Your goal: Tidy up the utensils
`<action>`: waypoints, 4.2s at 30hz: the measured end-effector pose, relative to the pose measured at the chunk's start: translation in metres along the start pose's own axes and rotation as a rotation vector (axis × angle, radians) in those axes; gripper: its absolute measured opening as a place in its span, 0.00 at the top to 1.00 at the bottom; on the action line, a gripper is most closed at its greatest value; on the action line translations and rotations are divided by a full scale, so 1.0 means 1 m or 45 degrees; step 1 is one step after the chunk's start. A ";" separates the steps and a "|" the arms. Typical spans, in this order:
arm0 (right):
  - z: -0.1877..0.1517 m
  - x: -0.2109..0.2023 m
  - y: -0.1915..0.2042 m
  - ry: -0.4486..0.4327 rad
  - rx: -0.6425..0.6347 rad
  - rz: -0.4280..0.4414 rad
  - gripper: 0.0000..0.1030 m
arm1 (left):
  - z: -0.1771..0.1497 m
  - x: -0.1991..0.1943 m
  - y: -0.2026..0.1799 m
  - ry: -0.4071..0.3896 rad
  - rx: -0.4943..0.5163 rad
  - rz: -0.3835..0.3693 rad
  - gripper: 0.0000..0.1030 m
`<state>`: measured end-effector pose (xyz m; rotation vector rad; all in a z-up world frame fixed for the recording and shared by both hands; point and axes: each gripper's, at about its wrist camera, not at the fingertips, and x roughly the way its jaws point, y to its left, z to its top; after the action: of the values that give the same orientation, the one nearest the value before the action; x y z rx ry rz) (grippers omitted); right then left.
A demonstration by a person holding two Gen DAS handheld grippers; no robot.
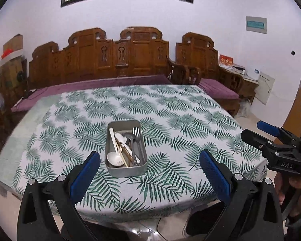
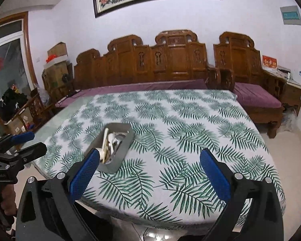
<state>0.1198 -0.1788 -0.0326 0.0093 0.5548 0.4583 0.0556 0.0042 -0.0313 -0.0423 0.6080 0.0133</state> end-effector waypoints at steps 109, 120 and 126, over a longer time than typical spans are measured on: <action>0.044 -0.101 0.047 -0.289 -0.080 0.119 0.02 | 0.028 -0.101 -0.016 -0.324 0.013 -0.063 0.07; 0.044 -0.101 0.048 -0.290 -0.079 0.120 0.02 | 0.027 -0.101 -0.014 -0.329 0.012 -0.063 0.07; 0.042 -0.101 0.051 -0.289 -0.078 0.122 0.02 | 0.026 -0.101 -0.014 -0.327 0.012 -0.062 0.07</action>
<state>0.0447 -0.1710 0.0610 0.0289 0.3177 0.5595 -0.0115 -0.0087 0.0483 -0.0455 0.3503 -0.0308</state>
